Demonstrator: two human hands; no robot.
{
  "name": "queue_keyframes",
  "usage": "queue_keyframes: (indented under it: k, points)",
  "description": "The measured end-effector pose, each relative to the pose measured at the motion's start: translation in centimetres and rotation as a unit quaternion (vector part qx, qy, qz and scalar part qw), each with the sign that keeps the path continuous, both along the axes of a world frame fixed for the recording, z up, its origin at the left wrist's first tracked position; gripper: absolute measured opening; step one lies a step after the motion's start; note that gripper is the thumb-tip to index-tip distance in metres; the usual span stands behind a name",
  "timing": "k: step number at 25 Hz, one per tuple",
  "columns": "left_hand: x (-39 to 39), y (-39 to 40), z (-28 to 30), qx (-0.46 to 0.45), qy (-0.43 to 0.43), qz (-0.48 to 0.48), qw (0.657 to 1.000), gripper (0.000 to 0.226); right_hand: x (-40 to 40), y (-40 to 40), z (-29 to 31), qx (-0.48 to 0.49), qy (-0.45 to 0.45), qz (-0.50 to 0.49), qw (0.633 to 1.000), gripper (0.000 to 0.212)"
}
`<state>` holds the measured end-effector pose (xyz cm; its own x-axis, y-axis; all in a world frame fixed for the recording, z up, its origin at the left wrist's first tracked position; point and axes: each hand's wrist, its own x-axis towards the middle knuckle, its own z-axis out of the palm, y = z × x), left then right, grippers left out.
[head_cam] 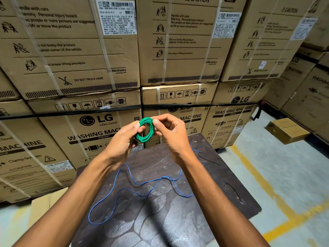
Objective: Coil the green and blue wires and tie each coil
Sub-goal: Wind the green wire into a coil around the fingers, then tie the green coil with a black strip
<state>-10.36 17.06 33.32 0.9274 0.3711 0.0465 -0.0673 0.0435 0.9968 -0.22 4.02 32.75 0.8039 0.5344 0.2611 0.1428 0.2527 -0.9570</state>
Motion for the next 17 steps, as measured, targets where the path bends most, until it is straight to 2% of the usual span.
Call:
queue_keyframes:
  k: [3,5,7,10,13,17]
  points:
    - [1.0,0.3,-0.7,0.014,-0.001,-0.012,1.000,0.049,0.7,-0.8,-0.4,-0.023,-0.007,-0.022,0.999,0.016]
    - [2.0,-0.1,-1.2,0.010,0.008,-0.004,1.000,0.051,1.7,-1.4,-1.0,-0.045,-0.043,-0.052,0.997,0.019]
    - [3.2,-0.9,-2.1,0.007,0.022,0.009,1.000,0.046,3.0,-2.0,-2.3,-0.075,-0.097,-0.076,0.989,0.023]
    - [5.6,-2.1,-4.4,0.000,0.040,0.039,0.998,0.040,5.2,-3.7,-4.9,-0.176,-0.171,-0.078,0.966,0.040]
    - [8.0,-3.8,-7.3,0.035,0.049,0.024,0.998,0.026,7.5,-6.6,-7.5,-0.279,-0.206,-0.055,0.936,0.059]
    - [11.2,-6.3,-11.6,0.087,0.079,0.022,0.993,0.020,10.5,-9.8,-11.2,-0.343,-0.228,-0.047,0.910,0.069]
